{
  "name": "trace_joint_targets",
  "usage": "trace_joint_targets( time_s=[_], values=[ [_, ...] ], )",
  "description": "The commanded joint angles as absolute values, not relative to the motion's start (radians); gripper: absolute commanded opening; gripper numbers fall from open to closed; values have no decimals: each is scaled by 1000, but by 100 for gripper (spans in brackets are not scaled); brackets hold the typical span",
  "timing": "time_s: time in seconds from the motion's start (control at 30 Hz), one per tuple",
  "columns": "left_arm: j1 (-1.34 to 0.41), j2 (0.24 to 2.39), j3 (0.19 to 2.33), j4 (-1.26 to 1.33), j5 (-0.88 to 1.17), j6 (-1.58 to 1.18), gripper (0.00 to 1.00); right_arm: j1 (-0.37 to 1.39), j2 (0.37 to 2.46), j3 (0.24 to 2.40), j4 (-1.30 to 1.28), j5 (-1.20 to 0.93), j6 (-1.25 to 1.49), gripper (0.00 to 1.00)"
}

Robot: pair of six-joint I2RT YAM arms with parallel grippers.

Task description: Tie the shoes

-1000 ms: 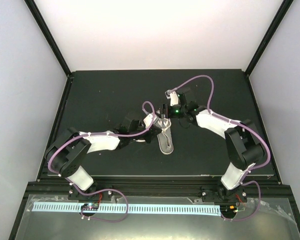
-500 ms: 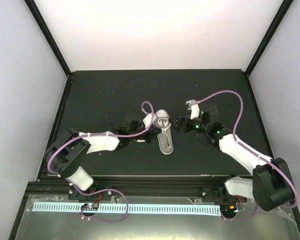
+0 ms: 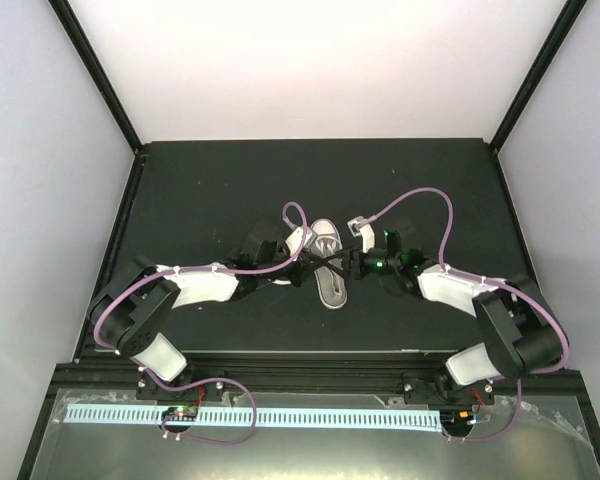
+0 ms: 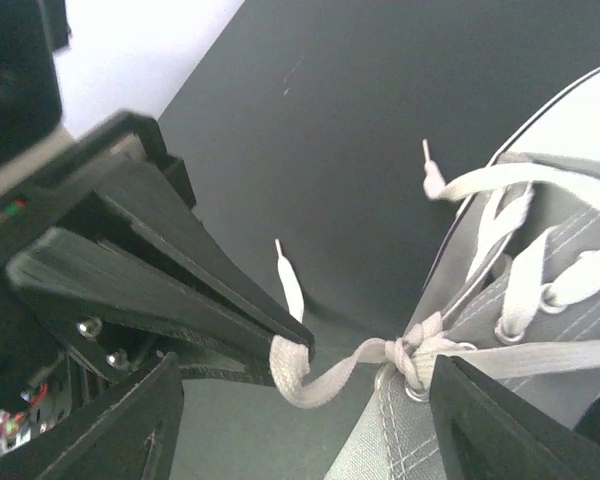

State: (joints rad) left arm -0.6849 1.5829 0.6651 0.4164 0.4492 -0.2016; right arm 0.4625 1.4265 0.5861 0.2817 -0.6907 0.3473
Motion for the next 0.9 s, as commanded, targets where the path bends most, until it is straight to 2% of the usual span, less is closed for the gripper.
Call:
trace_joint_targets(
  time_s=[0.0, 0.33, 0.6, 0.8, 0.87],
  values=[
    [-690, 1569, 691, 432, 474, -210, 2, 466, 1484, 609, 381, -799, 337, 65],
    [-691, 1571, 689, 440, 481, -205, 2, 466, 1516, 615, 395, -832, 319, 37],
    [-690, 1572, 686, 447, 489, -205, 2, 466, 1545, 637, 378, -816, 297, 25],
    [-690, 1572, 689, 452, 487, -207, 2, 466, 1545, 632, 379, -803, 295, 2],
    [-691, 1570, 688, 451, 485, -207, 2, 466, 1533, 625, 381, -785, 294, 2]
  ],
)
